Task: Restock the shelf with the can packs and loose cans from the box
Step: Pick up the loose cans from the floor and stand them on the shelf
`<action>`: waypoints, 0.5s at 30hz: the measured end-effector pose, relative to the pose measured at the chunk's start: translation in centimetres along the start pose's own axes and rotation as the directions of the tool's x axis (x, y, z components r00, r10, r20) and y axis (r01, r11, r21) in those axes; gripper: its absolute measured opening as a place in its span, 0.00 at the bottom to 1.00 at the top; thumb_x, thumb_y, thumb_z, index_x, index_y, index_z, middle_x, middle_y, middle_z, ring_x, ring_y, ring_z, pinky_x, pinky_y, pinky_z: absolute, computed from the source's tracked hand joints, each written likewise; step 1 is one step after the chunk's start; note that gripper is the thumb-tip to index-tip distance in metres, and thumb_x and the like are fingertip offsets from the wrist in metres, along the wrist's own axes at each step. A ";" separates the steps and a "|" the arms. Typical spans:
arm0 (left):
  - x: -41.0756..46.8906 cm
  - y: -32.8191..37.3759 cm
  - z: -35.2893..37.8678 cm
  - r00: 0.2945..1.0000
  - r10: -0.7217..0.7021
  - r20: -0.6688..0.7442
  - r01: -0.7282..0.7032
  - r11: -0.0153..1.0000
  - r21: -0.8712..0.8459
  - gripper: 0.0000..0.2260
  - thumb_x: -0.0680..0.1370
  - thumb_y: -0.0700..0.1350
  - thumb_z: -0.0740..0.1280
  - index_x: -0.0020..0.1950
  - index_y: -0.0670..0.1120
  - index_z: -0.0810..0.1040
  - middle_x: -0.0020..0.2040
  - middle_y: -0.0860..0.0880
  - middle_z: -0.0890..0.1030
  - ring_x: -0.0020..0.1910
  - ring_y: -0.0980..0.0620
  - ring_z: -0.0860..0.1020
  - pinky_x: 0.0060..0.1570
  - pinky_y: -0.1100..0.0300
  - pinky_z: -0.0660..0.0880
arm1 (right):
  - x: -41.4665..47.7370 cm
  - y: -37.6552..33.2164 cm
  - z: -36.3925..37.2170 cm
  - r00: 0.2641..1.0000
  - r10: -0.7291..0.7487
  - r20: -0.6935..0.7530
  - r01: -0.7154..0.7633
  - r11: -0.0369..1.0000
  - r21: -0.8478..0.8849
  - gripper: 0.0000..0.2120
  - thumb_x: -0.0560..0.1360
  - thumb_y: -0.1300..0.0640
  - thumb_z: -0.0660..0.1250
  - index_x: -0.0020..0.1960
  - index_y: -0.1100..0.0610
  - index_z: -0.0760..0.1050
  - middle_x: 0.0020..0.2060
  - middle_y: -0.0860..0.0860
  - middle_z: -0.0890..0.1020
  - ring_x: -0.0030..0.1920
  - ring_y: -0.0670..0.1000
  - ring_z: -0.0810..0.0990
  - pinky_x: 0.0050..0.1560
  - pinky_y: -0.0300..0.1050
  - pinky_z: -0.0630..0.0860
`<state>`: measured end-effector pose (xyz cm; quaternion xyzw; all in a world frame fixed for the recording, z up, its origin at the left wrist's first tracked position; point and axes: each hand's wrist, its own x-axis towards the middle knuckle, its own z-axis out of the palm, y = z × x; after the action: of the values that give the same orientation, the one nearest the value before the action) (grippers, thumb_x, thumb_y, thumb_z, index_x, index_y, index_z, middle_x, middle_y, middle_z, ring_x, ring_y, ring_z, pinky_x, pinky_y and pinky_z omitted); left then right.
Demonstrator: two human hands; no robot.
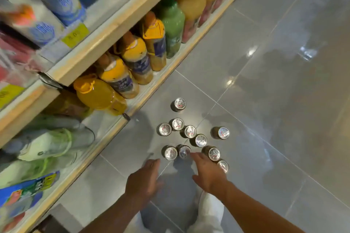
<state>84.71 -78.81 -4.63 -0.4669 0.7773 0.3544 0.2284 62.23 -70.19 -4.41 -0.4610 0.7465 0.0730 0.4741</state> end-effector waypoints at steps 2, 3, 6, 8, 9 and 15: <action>3.7 -0.9 2.9 1.000 -0.014 -0.018 0.014 1.000 -0.012 0.32 0.75 0.62 0.65 0.74 0.59 0.55 0.74 0.57 0.65 0.57 0.53 0.80 0.50 0.54 0.79 | 3.5 0.9 2.0 1.000 0.006 -0.020 -0.007 0.998 -0.057 0.40 0.73 0.58 0.67 0.78 0.44 0.51 0.78 0.48 0.58 0.62 0.58 0.78 0.56 0.52 0.79; 5.4 -1.2 4.1 0.999 -0.023 -0.030 0.022 1.000 -0.014 0.34 0.74 0.61 0.67 0.74 0.60 0.52 0.75 0.58 0.62 0.56 0.53 0.81 0.49 0.53 0.79 | 5.3 1.4 2.9 0.999 0.001 -0.034 -0.004 0.996 -0.088 0.41 0.73 0.59 0.67 0.78 0.44 0.49 0.79 0.49 0.55 0.60 0.58 0.79 0.54 0.51 0.80; 9.9 -1.3 6.9 0.999 -0.020 -0.034 0.019 0.999 -0.039 0.37 0.73 0.57 0.69 0.75 0.61 0.50 0.77 0.59 0.56 0.54 0.51 0.81 0.50 0.52 0.79 | 9.5 2.4 5.0 1.000 0.005 -0.029 -0.009 0.992 -0.127 0.44 0.74 0.61 0.66 0.80 0.45 0.43 0.80 0.50 0.48 0.60 0.59 0.80 0.54 0.52 0.80; 12.0 -1.1 8.3 1.000 -0.002 -0.031 0.000 0.999 -0.041 0.38 0.73 0.54 0.68 0.77 0.61 0.49 0.78 0.60 0.52 0.57 0.51 0.79 0.52 0.54 0.78 | 11.6 2.9 6.0 0.999 0.013 -0.030 -0.018 0.985 -0.170 0.45 0.75 0.61 0.66 0.80 0.44 0.41 0.81 0.49 0.46 0.61 0.59 0.79 0.55 0.53 0.80; 12.9 -1.2 9.1 0.999 0.008 -0.039 -0.010 0.999 -0.051 0.39 0.73 0.54 0.69 0.78 0.60 0.49 0.78 0.61 0.50 0.61 0.51 0.78 0.54 0.55 0.77 | 12.5 3.0 6.5 0.999 0.024 -0.031 -0.029 0.981 -0.191 0.45 0.75 0.61 0.67 0.80 0.44 0.40 0.81 0.49 0.47 0.61 0.59 0.79 0.55 0.53 0.80; 16.2 -1.9 11.7 0.993 0.065 -0.097 -0.072 0.995 -0.070 0.36 0.71 0.47 0.69 0.75 0.61 0.55 0.75 0.63 0.57 0.68 0.54 0.71 0.57 0.55 0.77 | 15.3 3.2 8.0 0.997 0.010 -0.071 -0.028 0.966 -0.256 0.39 0.74 0.54 0.69 0.77 0.45 0.51 0.72 0.49 0.67 0.55 0.57 0.81 0.48 0.52 0.81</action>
<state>79.28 -79.60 -23.91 -0.4644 0.7893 0.3676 0.1620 63.02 -73.49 -21.63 -0.5136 0.7510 0.1575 0.3839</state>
